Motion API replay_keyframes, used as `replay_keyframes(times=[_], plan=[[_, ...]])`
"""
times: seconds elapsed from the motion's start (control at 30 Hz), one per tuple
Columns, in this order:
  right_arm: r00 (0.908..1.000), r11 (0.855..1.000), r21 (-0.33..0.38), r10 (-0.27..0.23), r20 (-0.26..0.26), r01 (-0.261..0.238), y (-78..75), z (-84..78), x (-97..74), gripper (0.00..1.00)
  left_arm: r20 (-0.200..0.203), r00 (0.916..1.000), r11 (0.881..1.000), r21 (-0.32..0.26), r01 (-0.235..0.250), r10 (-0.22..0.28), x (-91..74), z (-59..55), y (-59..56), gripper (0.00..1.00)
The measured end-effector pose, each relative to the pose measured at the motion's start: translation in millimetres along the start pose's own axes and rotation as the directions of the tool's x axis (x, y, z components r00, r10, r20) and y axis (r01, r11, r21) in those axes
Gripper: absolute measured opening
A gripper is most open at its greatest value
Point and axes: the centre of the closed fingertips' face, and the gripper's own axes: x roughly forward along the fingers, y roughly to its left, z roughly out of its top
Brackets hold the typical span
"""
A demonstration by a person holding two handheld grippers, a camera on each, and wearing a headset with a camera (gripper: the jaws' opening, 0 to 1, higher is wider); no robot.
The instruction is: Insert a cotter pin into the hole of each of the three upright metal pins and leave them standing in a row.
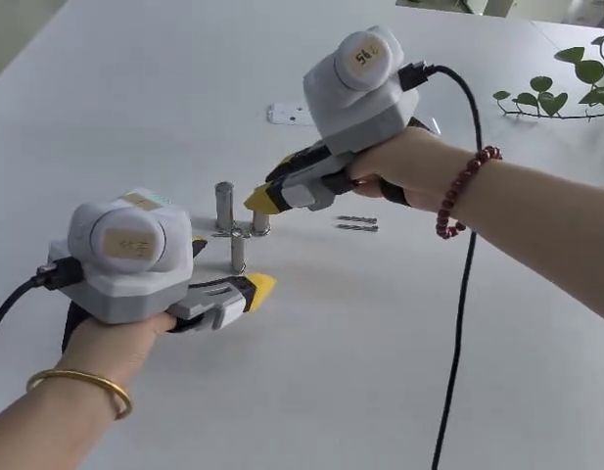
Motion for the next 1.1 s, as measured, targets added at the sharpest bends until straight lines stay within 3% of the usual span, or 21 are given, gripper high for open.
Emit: replay_keyframes(times=[0.23,0.7,1.1], plan=[[0.9986,0.998,0.036,-0.045,0.029,0.044,-8.4,-5.2,7.0,0.23,0.011,0.9999,1.0,-0.001,0.007,-0.007,-3.0,3.8,-1.2,0.62],[0.9971,0.997,0.058,-0.051,0.056,0.048,-14.5,-11.1,25.1,0.15,0.017,0.9996,1.0,0.007,0.023,-0.023,-8.5,7.8,-5.9,0.7],[0.9925,0.997,0.055,-0.058,0.108,0.052,-20.7,-8.6,28.3,0.09,0.029,0.9991,0.999,0.009,0.031,-0.032,-14.3,12.3,-6.9,0.73]])
